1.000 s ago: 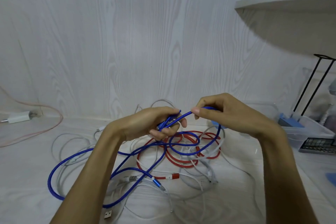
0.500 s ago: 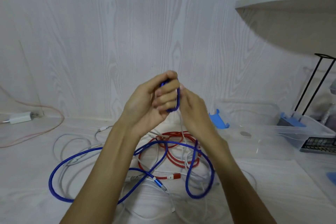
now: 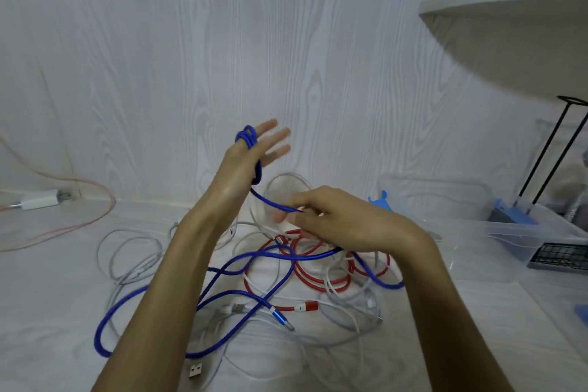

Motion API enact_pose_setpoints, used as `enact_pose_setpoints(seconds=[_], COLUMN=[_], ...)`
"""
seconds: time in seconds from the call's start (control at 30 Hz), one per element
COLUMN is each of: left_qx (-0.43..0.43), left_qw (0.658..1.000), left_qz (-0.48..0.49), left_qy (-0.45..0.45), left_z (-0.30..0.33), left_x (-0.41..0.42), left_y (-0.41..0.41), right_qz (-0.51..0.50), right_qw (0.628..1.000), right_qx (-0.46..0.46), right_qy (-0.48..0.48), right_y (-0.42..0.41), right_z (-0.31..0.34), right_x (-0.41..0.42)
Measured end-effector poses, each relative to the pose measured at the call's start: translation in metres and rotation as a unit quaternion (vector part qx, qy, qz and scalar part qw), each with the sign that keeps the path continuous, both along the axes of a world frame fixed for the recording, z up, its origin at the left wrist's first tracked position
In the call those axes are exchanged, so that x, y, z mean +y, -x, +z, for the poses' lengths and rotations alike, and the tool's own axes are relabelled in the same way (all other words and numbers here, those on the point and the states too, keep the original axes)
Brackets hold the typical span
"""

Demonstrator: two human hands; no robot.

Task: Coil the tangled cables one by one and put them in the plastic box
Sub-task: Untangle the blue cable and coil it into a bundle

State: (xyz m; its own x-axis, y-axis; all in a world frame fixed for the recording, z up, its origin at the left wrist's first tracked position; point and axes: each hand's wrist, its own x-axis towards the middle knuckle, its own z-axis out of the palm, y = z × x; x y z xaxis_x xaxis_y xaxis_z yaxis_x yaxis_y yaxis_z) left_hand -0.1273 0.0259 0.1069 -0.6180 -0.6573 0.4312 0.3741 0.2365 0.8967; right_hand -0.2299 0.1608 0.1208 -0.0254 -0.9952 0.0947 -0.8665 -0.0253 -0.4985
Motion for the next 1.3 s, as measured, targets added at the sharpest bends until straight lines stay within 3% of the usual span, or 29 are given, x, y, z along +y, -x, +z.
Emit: enact_pose_setpoints(seconds=[0.07,0.17,0.27,0.43,0.53,0.6,0.77,0.87,1.03,1.17,1.23,1.3], left_qx=[-0.141,-0.334,-0.407,-0.342,-0.355,-0.344,-0.203,-0.121,-0.009,0.04,0.005,-0.055], left_qw=[0.983,0.92,0.886,0.886,0.866,0.871,0.957,0.981,0.977,0.961,0.966,0.976], left_qz=[-0.061,-0.129,-0.159,-0.299,-0.308,-0.295,-0.199,-0.146,-0.096,-0.089,-0.082,-0.069], left_qy=[0.1,0.16,0.156,0.095,0.171,0.191,0.059,-0.033,-0.189,-0.26,-0.243,-0.198], left_z=[-0.008,-0.014,-0.014,-0.004,-0.002,-0.003,0.002,0.016,0.041,0.053,0.056,0.058], left_x=[-0.003,0.001,0.01,0.016,0.022,0.02,0.024,0.031,0.038,0.05,0.063,0.08], left_y=[-0.002,-0.001,0.006,0.0,-0.005,-0.008,-0.019,-0.03,-0.069,-0.094,-0.098,-0.096], right_qz=[-0.009,-0.034,-0.056,-0.011,0.006,-0.001,-0.155,-0.182,-0.144,-0.183,-0.182,-0.206], right_qw=[1.0,0.998,0.994,0.996,0.997,0.998,0.982,0.965,0.947,0.896,0.904,0.94], right_qx=[0.017,-0.02,-0.022,-0.067,-0.05,-0.047,0.018,-0.115,-0.261,-0.384,-0.377,-0.273], right_qy=[0.014,0.055,0.096,0.065,0.054,0.045,0.106,0.152,0.118,0.127,0.088,0.003], right_y=[0.011,0.025,0.033,0.046,0.048,0.049,0.054,0.06,0.077,0.08,0.072,0.057], right_z=[0.004,0.007,0.006,0.006,0.008,0.006,-0.005,0.005,0.02,0.022,0.023,0.024], right_x=[0.008,0.017,0.019,0.027,0.03,0.03,0.028,0.038,0.077,0.093,0.099,0.1])
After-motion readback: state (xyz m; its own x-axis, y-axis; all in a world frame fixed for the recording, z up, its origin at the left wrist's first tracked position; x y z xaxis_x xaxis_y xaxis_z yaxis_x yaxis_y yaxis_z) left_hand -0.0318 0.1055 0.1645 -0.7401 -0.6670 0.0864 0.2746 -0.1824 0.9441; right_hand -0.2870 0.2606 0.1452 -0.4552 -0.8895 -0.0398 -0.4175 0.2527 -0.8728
